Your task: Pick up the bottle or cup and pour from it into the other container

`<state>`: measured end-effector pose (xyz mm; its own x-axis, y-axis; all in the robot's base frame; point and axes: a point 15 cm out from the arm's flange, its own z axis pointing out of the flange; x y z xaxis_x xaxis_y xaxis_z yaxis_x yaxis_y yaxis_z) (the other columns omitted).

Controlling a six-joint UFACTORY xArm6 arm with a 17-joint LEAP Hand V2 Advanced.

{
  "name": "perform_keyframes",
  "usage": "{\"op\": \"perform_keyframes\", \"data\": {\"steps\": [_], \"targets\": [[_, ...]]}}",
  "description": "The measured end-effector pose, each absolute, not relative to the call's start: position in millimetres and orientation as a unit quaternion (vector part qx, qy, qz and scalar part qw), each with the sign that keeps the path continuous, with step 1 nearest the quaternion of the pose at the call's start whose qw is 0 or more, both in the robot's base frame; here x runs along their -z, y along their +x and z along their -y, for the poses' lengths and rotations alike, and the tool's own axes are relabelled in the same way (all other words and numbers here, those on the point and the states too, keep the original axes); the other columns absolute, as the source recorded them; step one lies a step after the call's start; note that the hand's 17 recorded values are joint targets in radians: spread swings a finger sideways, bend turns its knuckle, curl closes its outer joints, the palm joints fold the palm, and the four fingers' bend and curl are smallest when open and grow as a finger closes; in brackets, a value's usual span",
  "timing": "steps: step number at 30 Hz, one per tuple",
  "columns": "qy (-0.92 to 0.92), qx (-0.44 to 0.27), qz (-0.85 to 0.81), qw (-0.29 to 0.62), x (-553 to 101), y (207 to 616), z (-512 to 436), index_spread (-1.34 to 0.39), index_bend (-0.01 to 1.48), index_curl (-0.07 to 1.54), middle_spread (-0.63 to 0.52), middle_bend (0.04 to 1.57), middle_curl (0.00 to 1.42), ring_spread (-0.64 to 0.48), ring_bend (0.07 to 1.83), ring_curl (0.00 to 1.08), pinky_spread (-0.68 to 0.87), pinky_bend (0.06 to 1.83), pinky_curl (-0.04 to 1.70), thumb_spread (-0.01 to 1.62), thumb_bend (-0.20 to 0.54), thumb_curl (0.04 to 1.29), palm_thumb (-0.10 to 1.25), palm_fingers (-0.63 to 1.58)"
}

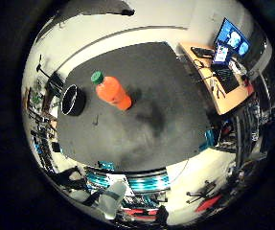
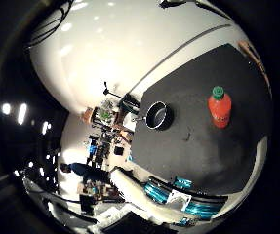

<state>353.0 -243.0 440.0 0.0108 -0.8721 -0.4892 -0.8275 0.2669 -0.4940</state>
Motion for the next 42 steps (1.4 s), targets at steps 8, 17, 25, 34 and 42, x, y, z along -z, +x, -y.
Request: {"op": "perform_keyframes", "data": {"steps": [8, 17, 25, 34, 42], "targets": [[-0.582, 0.006, -0.707, 0.403, -410, 356, 266, -0.28, 0.15, 0.26, 0.08, 0.29, 0.34, 0.18, 0.43, 0.25, 0.46, 0.91, 0.03, 0.91, -0.032, 0.29, 0.26, 0.12], [-0.573, -0.024, -0.690, 0.442, -371, 372, 274, -0.26, 0.16, 0.26, 0.09, 0.29, 0.34, 0.18, 0.45, 0.25, 0.45, 0.93, 0.00, 0.92, -0.031, 0.30, 0.27, 0.11], [-0.564, -0.044, -0.678, 0.470, -339, 382, 280, -0.25, 0.16, 0.27, 0.09, 0.29, 0.34, 0.18, 0.45, 0.24, 0.45, 0.93, 0.00, 0.93, -0.030, 0.30, 0.30, 0.11], [-0.556, -0.058, -0.680, 0.474, -312, 383, 288, -0.24, 0.16, 0.28, 0.09, 0.29, 0.34, 0.18, 0.46, 0.24, 0.45, 0.92, 0.00, 0.93, -0.031, 0.30, 0.31, 0.11], [-0.539, -0.077, -0.691, 0.475, -277, 382, 289, -0.24, 0.16, 0.28, 0.09, 0.29, 0.34, 0.18, 0.46, 0.24, 0.45, 0.91, 0.00, 0.93, -0.030, 0.30, 0.31, 0.12]]}}
